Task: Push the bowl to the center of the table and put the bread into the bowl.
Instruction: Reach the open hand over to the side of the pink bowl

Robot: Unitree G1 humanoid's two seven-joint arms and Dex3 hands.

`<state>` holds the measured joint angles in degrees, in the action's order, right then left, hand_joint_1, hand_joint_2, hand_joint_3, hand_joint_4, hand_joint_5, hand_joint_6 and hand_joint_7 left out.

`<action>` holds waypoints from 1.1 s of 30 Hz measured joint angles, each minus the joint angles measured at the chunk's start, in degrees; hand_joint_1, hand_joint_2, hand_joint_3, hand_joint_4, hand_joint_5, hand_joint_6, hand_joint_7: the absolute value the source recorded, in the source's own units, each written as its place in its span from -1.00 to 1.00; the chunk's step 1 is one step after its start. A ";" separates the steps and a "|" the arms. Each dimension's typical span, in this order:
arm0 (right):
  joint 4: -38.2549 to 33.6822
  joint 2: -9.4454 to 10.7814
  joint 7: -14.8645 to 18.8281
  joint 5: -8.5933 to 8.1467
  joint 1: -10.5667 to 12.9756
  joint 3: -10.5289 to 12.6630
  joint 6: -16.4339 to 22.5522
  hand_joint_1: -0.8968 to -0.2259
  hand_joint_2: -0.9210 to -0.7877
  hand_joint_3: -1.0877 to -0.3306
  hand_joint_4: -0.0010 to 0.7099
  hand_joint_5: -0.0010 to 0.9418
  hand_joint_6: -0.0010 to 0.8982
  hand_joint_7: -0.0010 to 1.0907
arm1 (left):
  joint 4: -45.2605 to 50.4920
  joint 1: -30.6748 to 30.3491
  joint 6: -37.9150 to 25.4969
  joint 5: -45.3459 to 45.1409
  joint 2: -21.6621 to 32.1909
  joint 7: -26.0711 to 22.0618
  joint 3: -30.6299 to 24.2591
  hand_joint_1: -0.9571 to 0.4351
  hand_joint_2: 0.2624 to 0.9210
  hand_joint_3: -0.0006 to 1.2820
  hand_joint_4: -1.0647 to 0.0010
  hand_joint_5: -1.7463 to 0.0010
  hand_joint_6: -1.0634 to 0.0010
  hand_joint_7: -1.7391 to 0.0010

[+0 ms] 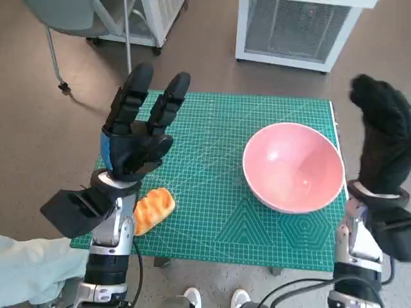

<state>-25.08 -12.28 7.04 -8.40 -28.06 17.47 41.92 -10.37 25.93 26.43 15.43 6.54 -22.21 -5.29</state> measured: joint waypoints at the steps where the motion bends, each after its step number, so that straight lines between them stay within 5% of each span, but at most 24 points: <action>1: -1.91 -0.31 -0.87 0.43 0.00 0.58 0.47 0.18 -1.00 -0.14 -0.07 -1.00 -1.00 0.22 | -0.08 0.00 0.06 0.00 -0.01 0.00 -0.02 0.30 1.00 -0.73 0.07 1.00 -0.03 1.00; 5: -8.82 -1.34 -3.90 1.86 -0.02 2.12 2.31 0.21 -1.00 -0.22 -0.10 -1.00 -1.00 0.22 | -0.61 0.00 0.44 0.01 0.00 0.03 -0.13 0.29 1.00 -0.74 0.07 1.00 -0.03 1.00; 14: -18.72 -1.56 -6.92 2.08 0.05 2.38 3.60 0.37 -1.00 -0.44 -0.13 -1.00 -1.00 0.23 | -1.85 0.00 0.73 0.01 -0.29 0.49 -0.17 0.31 1.00 -0.73 0.07 1.00 -0.03 1.00; 27: -31.33 -0.06 -5.80 0.03 -1.25 2.23 1.09 0.30 -1.00 -0.42 -0.12 -0.99 -0.94 0.12 | -1.91 -0.02 0.74 0.00 -0.24 1.06 -0.19 0.34 1.00 -0.72 0.05 0.99 -0.04 0.99; 33: -34.67 2.32 -3.87 -1.92 -3.45 2.32 -1.38 0.29 -1.00 -0.40 -0.12 -0.99 -0.92 0.09 | -1.58 -0.38 0.62 -0.02 -0.19 1.09 -0.14 0.34 1.00 -0.72 0.05 0.99 -0.04 0.99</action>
<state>-59.75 -9.95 3.17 -10.32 -31.51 19.79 40.54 -11.95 25.55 27.06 15.41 6.35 -21.11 -5.43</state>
